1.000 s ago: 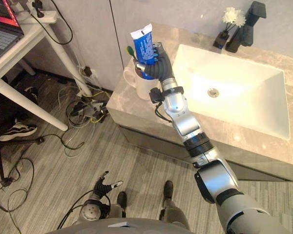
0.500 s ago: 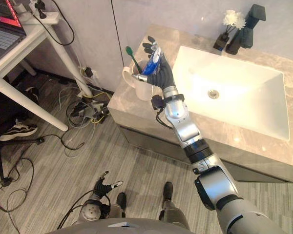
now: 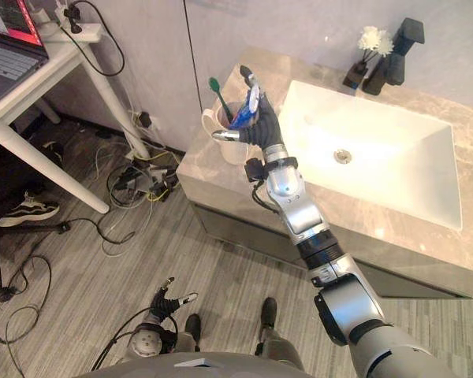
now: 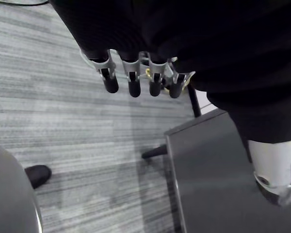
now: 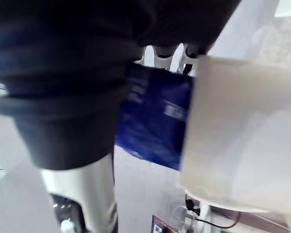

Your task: Organize washtable

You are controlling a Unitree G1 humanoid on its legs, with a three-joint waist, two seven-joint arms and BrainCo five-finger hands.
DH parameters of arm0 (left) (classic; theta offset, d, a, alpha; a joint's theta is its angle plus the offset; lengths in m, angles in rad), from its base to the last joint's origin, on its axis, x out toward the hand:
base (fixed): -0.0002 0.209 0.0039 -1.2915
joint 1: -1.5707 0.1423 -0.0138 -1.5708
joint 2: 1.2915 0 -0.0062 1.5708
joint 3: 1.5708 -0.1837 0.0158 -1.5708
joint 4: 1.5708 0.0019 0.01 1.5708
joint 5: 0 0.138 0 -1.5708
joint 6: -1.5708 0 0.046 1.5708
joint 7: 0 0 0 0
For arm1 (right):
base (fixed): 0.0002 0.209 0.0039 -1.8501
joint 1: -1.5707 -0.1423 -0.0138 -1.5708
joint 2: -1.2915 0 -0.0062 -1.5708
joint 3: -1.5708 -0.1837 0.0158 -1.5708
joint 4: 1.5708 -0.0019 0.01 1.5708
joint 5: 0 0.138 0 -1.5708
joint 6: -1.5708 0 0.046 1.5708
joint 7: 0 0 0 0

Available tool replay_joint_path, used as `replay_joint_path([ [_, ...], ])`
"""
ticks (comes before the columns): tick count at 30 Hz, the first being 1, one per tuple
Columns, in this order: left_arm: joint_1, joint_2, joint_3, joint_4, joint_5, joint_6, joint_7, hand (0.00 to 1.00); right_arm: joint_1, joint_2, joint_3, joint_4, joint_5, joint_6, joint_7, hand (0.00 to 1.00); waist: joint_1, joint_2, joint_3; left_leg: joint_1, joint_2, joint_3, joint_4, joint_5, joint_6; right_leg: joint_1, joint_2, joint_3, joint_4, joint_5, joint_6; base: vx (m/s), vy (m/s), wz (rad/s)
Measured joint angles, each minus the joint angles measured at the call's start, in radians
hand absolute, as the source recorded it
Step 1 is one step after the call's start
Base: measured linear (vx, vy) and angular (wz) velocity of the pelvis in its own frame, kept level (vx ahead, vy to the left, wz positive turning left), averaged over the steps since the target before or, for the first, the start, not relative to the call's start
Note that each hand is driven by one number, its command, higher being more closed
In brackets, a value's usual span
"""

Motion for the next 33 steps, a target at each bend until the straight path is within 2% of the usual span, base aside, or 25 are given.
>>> replay_joint_path([
  [11,-0.001,0.003,-0.001,0.014,0.002,0.001,-0.002,0.0,-0.084,-0.026,-0.081,-0.049,-0.002,-0.002,-0.051,0.0,-0.003,-0.003,-0.01,0.032,0.0,0.017,-0.001,0.001,-0.001,0.021,0.003,0.021,0.0,0.003,-0.003,-0.01,0.002,-0.06],
  [15,-0.003,0.003,-0.001,0.041,0.002,0.001,-0.002,0.0,-0.093,-0.033,-0.093,-0.08,-0.031,-0.002,-0.063,0.0,-0.003,0.0,-0.039,0.035,0.0,0.017,-0.001,0.001,-0.001,0.025,0.003,0.021,0.0,0.003,-0.003,0.0,0.0,0.0],
  [22,-0.013,0.006,-0.001,0.074,0.004,0.003,-0.001,0.0,-0.099,-0.055,-0.111,-0.085,-0.038,-0.003,-0.065,0.0,-0.004,0.0,-0.057,0.052,0.001,0.02,-0.008,0.0,-0.001,0.048,0.003,0.022,0.0,0.002,-0.003,-0.01,0.001,-0.01],
  [27,-0.029,0.006,0.0,0.096,0.018,0.021,-0.001,0.0,-0.11,-0.08,-0.117,-0.091,-0.038,-0.002,-0.066,0.0,-0.006,0.001,-0.062,0.061,0.001,0.028,-0.017,0.0,-0.002,0.051,0.004,0.023,0.0,0.001,-0.003,0.0,-0.001,-0.02],
  [33,-0.036,0.008,0.0,0.123,0.019,0.022,-0.001,0.0,-0.101,-0.159,-0.157,-0.25,-0.039,-0.011,-0.062,0.0,-0.02,0.003,-0.074,0.073,0.001,0.034,-0.016,0.0,-0.002,0.055,0.005,0.029,0.0,0.001,-0.003,0.02,0.001,-0.02],
])
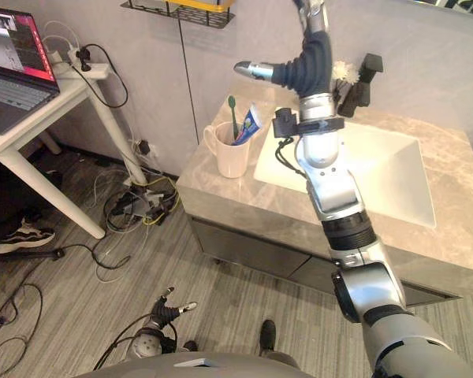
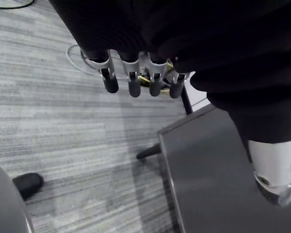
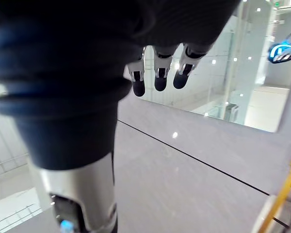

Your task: Organize washtable

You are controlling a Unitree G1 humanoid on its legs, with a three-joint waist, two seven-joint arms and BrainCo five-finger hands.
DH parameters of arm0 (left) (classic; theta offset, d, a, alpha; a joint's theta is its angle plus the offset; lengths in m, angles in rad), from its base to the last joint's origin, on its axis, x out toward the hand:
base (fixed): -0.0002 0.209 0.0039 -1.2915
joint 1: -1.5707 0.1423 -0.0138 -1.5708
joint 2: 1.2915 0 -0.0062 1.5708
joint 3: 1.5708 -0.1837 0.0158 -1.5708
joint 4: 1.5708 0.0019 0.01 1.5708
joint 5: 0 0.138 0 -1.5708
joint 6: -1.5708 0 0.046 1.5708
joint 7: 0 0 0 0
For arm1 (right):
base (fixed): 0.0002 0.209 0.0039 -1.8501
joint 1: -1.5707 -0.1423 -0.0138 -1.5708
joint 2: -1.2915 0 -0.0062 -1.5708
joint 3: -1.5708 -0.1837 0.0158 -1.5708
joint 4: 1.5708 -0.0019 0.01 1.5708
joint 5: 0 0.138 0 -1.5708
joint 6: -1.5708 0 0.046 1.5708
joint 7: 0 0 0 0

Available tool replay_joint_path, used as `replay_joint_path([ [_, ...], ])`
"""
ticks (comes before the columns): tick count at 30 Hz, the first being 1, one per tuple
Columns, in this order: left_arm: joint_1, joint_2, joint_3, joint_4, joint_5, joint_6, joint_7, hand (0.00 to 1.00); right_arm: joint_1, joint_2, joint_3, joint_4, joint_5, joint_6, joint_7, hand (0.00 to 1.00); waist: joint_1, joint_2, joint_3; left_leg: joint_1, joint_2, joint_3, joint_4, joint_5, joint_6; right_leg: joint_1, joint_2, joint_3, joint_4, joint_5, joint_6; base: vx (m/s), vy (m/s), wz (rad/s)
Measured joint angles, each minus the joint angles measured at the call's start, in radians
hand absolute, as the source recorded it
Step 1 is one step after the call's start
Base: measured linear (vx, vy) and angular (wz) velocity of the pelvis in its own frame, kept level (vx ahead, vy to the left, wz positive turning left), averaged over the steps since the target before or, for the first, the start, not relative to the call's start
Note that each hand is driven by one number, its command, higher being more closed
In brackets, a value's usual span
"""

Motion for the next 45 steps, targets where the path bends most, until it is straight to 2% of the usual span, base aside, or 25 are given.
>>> replay_joint_path([
  [2,0.0,0.003,0.001,0.007,0.002,0.001,0.0,0.0,0.047,-0.033,-0.041,-0.072,0.0,-0.009,0.006,0.0,-0.01,-0.001,-0.003,0.013,0.0,0.005,-0.006,0.0,0.0,0.003,0.001,0.006,0.0,0.0,0.001,0.03,0.006,-0.08],
  [5,-0.006,0.002,0.006,0.04,0.027,0.002,-0.001,0.0,0.247,-0.056,-0.163,-0.198,0.021,-0.045,0.023,0.0,-0.022,-0.001,-0.024,0.017,0.0,0.024,-0.008,-0.01,0.003,0.002,0.004,0.022,0.0,-0.007,0.007,0.04,0.007,-0.18],
  [8,-0.005,-0.011,0.069,0.07,0.02,0.007,-0.004,0.0,0.502,-0.027,-0.28,-0.294,0.133,-0.058,0.058,0.0,-0.044,0.005,-0.035,0.035,0.001,0.049,-0.016,-0.017,0.002,0.002,0.01,0.051,0.0,-0.009,0.008,0.04,0.001,-0.29],
  [11,-0.001,-0.049,0.251,0.13,-0.066,0.026,0.004,0.0,0.753,0.119,-0.451,-0.388,0.161,-0.058,0.082,0.0,-0.077,0.016,-0.052,0.059,0.006,0.091,-0.031,-0.025,-0.001,-0.002,0.023,0.078,0.0,-0.023,0.011,0.04,-0.01,-0.35],
  [12,0.0,-0.055,0.284,0.144,-0.098,0.033,0.007,0.0,0.791,0.149,-0.478,-0.401,0.163,-0.058,0.082,0.0,-0.087,0.02,-0.059,0.064,0.007,0.098,-0.035,-0.026,-0.003,-0.004,0.027,0.085,0.0,-0.022,0.011,0.07,-0.014,-0.35],
  [14,0.004,-0.079,0.393,0.172,-0.172,0.047,0.017,0.0,0.937,0.263,-0.557,-0.421,0.162,-0.061,0.076,0.0,-0.101,0.033,-0.075,0.089,0.015,0.134,-0.041,-0.037,-0.006,-0.002,0.041,0.119,0.0,-0.02,0.007,0.07,-0.005,-0.47],
  [17,0.006,-0.083,0.416,0.179,-0.206,0.047,0.025,0.0,1.067,0.361,-0.593,-0.394,0.151,-0.057,0.059,0.0,-0.117,0.036,-0.079,0.098,0.019,0.147,-0.035,-0.046,-0.01,0.002,0.047,0.133,0.0,-0.02,0.007,0.03,-0.005,-0.23],
  [19,0.006,-0.096,0.422,0.179,-0.232,0.046,0.029,0.0,1.165,0.433,-0.593,-0.306,0.069,-0.051,0.039,0.0,-0.132,0.035,-0.079,0.1,0.018,0.151,-0.033,-0.049,-0.01,0.003,0.047,0.137,0.0,-0.02,0.007,0.0,0.008,-0.05],
  [22,0.004,-0.111,0.419,0.176,-0.297,0.042,0.039,0.0,1.257,0.472,-0.581,-0.124,0.005,-0.011,0.009,0.0,-0.126,0.042,-0.074,0.1,0.018,0.162,-0.027,-0.057,-0.008,0.004,0.046,0.146,0.0,-0.02,0.007,0.0,0.014,-0.08],
  [24,0.003,-0.111,0.406,0.175,-0.356,0.034,0.061,0.0,1.275,0.484,-0.576,0.017,0.005,-0.012,-0.02,0.0,-0.124,0.051,-0.068,0.101,0.018,0.167,-0.022,-0.061,-0.006,0.007,0.046,0.15,0.0,-0.02,0.007,0.0,0.016,-0.06],
  [29,0.002,-0.107,0.348,0.175,-0.52,-0.008,0.09,0.0,1.253,0.466,-0.534,0.434,0.009,-0.009,-0.034,0.0,-0.12,0.077,-0.047,0.116,0.018,0.17,-0.023,-0.063,-0.004,0.021,0.045,0.149,0.0,-0.021,0.006,0.0,0.0,0.0],
  [30,-0.002,-0.111,0.347,0.176,-0.565,-0.019,0.09,0.0,1.23,0.457,-0.539,0.533,0.01,-0.008,-0.035,0.0,-0.119,0.072,-0.037,0.121,0.018,0.169,-0.022,-0.063,-0.004,0.028,0.045,0.148,0.0,-0.022,0.006,0.0,0.0,0.0],
  [34,-0.012,-0.113,0.343,0.179,-0.654,-0.044,0.077,0.0,1.147,0.427,-0.597,0.81,0.039,0.003,-0.029,0.0,-0.117,0.089,-0.018,0.135,0.019,0.166,-0.023,-0.063,-0.005,0.044,0.046,0.143,-0.001,-0.024,0.002,0.0,-0.004,0.02],
  [35,-0.022,-0.112,0.345,0.183,-0.726,-0.051,0.061,0.0,1.119,0.419,-0.647,0.909,0.091,0.012,-0.015,0.0,-0.117,0.091,-0.01,0.151,0.021,0.159,-0.026,-0.063,-0.005,0.061,0.046,0.133,-0.001,-0.028,0.001,-0.01,-0.009,0.09],
  [39,-0.05,-0.114,0.397,0.168,-0.928,-0.074,0.021,0.0,1.111,0.414,-0.674,1.032,0.154,0.03,0.048,0.0,-0.099,0.088,-0.01,0.166,0.025,0.157,-0.033,-0.065,-0.008,0.075,0.051,0.13,-0.005,-0.032,-0.004,0.0,-0.002,0.02],
  [41,-0.05,-0.12,0.432,0.073,-1.044,-0.088,0.022,0.0,1.115,0.414,-0.667,1.044,0.176,0.031,0.069,0.0,-0.099,0.087,-0.009,0.166,0.026,0.156,-0.034,-0.07,-0.014,0.075,0.052,0.129,-0.006,-0.034,-0.004,-0.01,-0.005,0.02],
  [43,-0.047,-0.122,0.463,-0.124,-1.161,-0.144,0.028,0.0,1.117,0.415,-0.639,1.049,0.211,0.031,0.091,0.0,-0.099,0.08,-0.006,0.158,0.03,0.147,-0.036,-0.073,-0.011,0.07,0.055,0.122,-0.006,-0.041,-0.008,0.0,-0.023,0.08],
  [45,-0.05,-0.122,0.487,-0.265,-1.177,-0.193,0.042,0.0,1.117,0.412,-0.613,1.048,0.242,0.026,0.096,0.0,-0.099,0.076,-0.004,0.158,0.034,0.145,-0.038,-0.072,-0.013,0.07,0.059,0.119,-0.006,-0.044,-0.012,0.04,-0.025,0.06],
])
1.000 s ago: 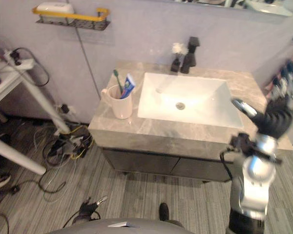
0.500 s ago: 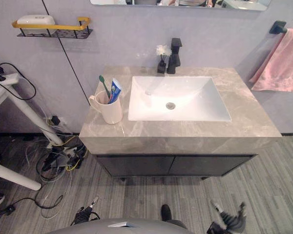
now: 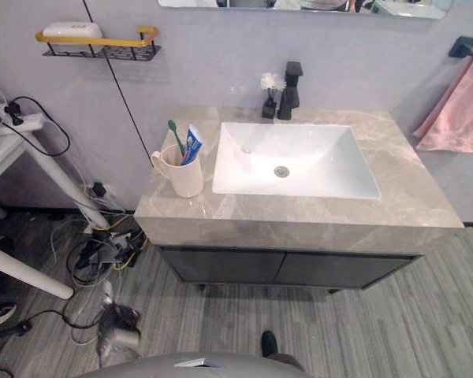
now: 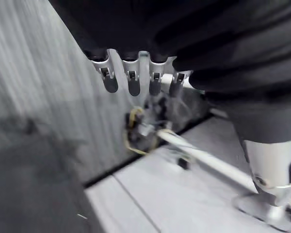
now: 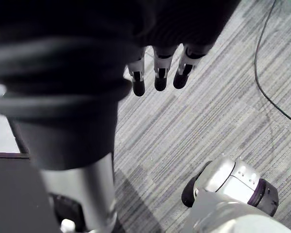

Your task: Organize washtable

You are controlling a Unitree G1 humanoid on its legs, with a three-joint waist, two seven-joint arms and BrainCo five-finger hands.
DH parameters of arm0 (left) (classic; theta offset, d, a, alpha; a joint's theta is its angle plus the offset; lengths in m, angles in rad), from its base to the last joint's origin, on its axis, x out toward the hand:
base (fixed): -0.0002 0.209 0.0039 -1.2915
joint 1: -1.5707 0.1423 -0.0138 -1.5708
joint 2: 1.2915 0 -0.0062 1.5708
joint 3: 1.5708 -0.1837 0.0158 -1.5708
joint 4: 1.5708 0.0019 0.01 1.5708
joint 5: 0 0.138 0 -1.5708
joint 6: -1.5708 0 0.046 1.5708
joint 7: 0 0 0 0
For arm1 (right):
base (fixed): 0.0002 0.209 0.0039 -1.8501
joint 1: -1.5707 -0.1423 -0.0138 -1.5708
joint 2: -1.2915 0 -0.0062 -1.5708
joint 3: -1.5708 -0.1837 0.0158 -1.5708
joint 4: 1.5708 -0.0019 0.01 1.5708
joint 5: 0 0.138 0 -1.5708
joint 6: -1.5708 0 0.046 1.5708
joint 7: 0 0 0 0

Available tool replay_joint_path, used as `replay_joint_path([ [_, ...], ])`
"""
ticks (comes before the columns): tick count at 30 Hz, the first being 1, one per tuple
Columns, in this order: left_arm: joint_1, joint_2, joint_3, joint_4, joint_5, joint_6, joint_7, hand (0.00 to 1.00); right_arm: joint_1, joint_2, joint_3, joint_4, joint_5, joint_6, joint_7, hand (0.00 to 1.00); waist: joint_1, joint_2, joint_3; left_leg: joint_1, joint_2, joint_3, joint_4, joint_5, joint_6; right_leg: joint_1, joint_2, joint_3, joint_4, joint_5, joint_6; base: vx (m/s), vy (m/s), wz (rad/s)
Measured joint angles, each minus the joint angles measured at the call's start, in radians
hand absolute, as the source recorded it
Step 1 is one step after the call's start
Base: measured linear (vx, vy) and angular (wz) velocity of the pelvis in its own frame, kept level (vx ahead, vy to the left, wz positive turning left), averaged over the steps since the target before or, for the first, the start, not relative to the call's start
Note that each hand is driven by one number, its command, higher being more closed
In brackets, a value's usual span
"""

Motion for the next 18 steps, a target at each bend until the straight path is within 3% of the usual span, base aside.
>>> replay_joint_path([
  [4,-0.033,-0.005,0.048,-0.291,0.001,-0.083,0.064,0.0,-0.001,-0.017,0.035,0.0,0.042,-0.005,0.011,0.0,0.0,0.015,-0.003,-0.003,0.002,-0.016,-0.002,0.005,0.0,0.001,0.0,-0.015,0.002,0.001,0.006,0.09,-0.004,0.1],
  [6,-0.042,-0.01,0.057,-0.401,0.043,-0.095,0.095,0.0,-0.002,-0.028,0.048,0.001,0.042,-0.007,0.017,0.0,-0.001,0.015,-0.006,-0.003,-0.002,-0.021,0.001,0.006,-0.001,0.0,-0.001,-0.017,0.006,-0.001,0.008,0.11,0.014,0.07],
  [9,-0.064,-0.022,0.007,-0.639,0.224,-0.117,0.127,0.0,-0.002,-0.031,0.053,0.003,0.042,-0.022,0.034,0.0,0.001,0.017,-0.005,-0.006,-0.006,-0.027,0.007,0.007,-0.001,0.003,-0.008,-0.022,0.006,-0.001,0.008,0.07,0.022,0.07],
  [14,-0.113,-0.014,-0.15,-0.777,0.437,-0.119,0.113,0.0,-0.002,-0.037,0.065,0.004,0.041,-0.026,0.058,0.0,-0.001,0.018,-0.005,-0.002,-0.016,-0.031,0.019,0.007,-0.001,0.014,-0.017,-0.025,0.006,-0.001,0.009,-0.02,0.004,0.0],
  [18,-0.111,-0.001,-0.233,-0.799,0.45,-0.121,0.051,0.0,-0.003,-0.039,0.065,0.023,0.041,-0.027,0.069,0.0,-0.01,0.015,-0.005,-0.006,-0.015,-0.031,0.024,0.004,0.003,0.01,-0.019,-0.022,0.004,-0.007,0.01,-0.09,-0.007,-0.04],
])
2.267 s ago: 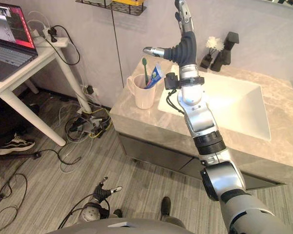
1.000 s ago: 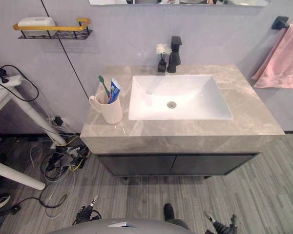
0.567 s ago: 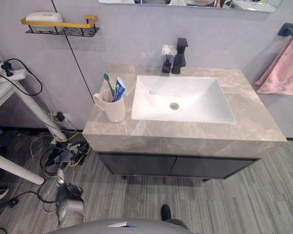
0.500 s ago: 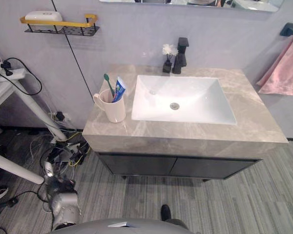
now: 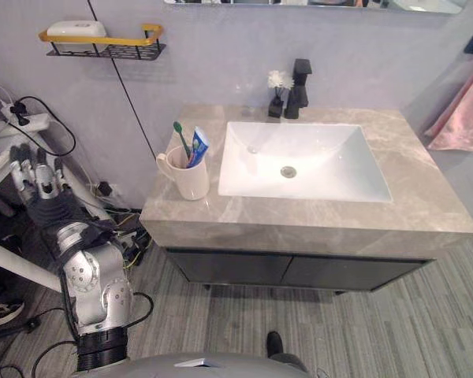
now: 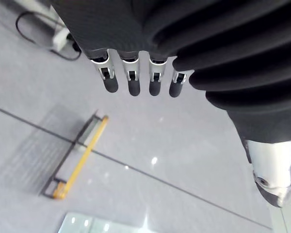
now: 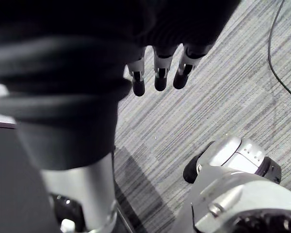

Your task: Organize washtable

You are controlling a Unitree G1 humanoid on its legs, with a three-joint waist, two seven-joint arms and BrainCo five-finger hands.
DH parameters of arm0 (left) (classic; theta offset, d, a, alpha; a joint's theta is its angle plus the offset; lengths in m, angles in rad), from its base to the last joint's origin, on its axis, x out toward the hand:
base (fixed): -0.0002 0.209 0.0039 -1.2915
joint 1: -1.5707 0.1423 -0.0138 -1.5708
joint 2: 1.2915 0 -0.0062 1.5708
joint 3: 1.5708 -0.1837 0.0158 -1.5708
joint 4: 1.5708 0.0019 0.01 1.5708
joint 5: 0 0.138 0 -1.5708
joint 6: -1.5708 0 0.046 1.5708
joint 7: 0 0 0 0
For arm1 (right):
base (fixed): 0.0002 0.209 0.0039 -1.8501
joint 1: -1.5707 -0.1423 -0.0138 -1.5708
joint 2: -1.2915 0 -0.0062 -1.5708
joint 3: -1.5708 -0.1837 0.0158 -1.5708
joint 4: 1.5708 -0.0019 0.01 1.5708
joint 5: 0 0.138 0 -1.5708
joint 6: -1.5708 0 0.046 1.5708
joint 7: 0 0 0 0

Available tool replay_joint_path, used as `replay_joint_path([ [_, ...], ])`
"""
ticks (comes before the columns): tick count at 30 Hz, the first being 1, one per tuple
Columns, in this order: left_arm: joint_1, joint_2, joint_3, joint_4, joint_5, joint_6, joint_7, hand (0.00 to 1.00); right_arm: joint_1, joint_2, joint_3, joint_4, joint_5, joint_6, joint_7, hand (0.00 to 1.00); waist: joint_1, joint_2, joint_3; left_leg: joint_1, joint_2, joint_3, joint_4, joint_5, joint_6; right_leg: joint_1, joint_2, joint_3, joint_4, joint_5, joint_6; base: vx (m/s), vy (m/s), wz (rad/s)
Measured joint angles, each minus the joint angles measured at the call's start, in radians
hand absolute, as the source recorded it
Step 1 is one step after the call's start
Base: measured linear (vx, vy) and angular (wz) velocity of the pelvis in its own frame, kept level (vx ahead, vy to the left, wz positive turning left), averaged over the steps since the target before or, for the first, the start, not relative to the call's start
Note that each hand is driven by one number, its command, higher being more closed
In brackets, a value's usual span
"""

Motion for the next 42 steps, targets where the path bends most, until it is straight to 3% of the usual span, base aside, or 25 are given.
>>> replay_joint_path([
  [11,0.022,0.028,-0.236,-0.079,-0.094,0.003,-0.225,0.0,0.013,-0.006,-0.002,0.02,-0.001,0.005,0.009,0.0,-0.012,0.001,-0.001,-0.021,0.005,0.0,0.003,-0.004,0.0,-0.016,0.004,0.003,0.002,0.011,0.007,-0.01,-0.007,-0.01],
  [12,0.025,0.036,-0.257,-0.081,-0.113,0.003,-0.24,1.0,0.012,-0.006,-0.002,0.02,-0.001,0.005,0.009,0.0,-0.013,0.001,-0.002,-0.02,0.005,0.0,0.004,-0.005,0.001,-0.016,0.004,0.003,0.002,0.011,0.009,0.08,0.012,0.02],
  [17,0.055,0.076,-0.344,-0.118,-0.189,0.007,-0.31,1.0,0.009,-0.005,0.004,0.045,-0.002,0.005,0.011,0.0,-0.012,-0.008,-0.005,-0.02,0.003,-0.002,0.007,-0.006,0.003,-0.013,0.0,0.0,0.002,0.012,0.009,0.05,0.014,0.05],
  [25,0.103,0.1,-0.427,-0.116,-0.197,0.027,-0.355,1.0,0.009,-0.007,0.021,0.049,-0.002,0.004,0.018,0.0,-0.014,-0.014,-0.009,-0.028,-0.002,-0.018,0.029,-0.019,0.013,0.0,-0.013,-0.02,0.002,0.011,0.011,-0.02,0.009,0.05],
  [29,0.138,0.12,-0.43,-0.112,-0.197,0.038,-0.355,1.0,0.012,-0.012,0.035,0.05,-0.002,0.004,0.018,0.0,-0.014,-0.015,-0.009,-0.034,-0.002,-0.021,0.029,-0.02,0.013,-0.003,-0.013,-0.023,0.001,0.01,0.011,-0.02,-0.003,0.03],
  [42,0.162,0.163,-0.38,0.179,-0.175,0.082,-0.341,1.0,0.008,-0.028,0.052,0.047,-0.002,0.004,0.017,0.0,-0.029,0.001,-0.017,-0.036,-0.002,-0.019,0.011,-0.019,0.011,-0.017,-0.011,-0.028,-0.004,0.006,0.013,0.02,0.001,0.0],
])
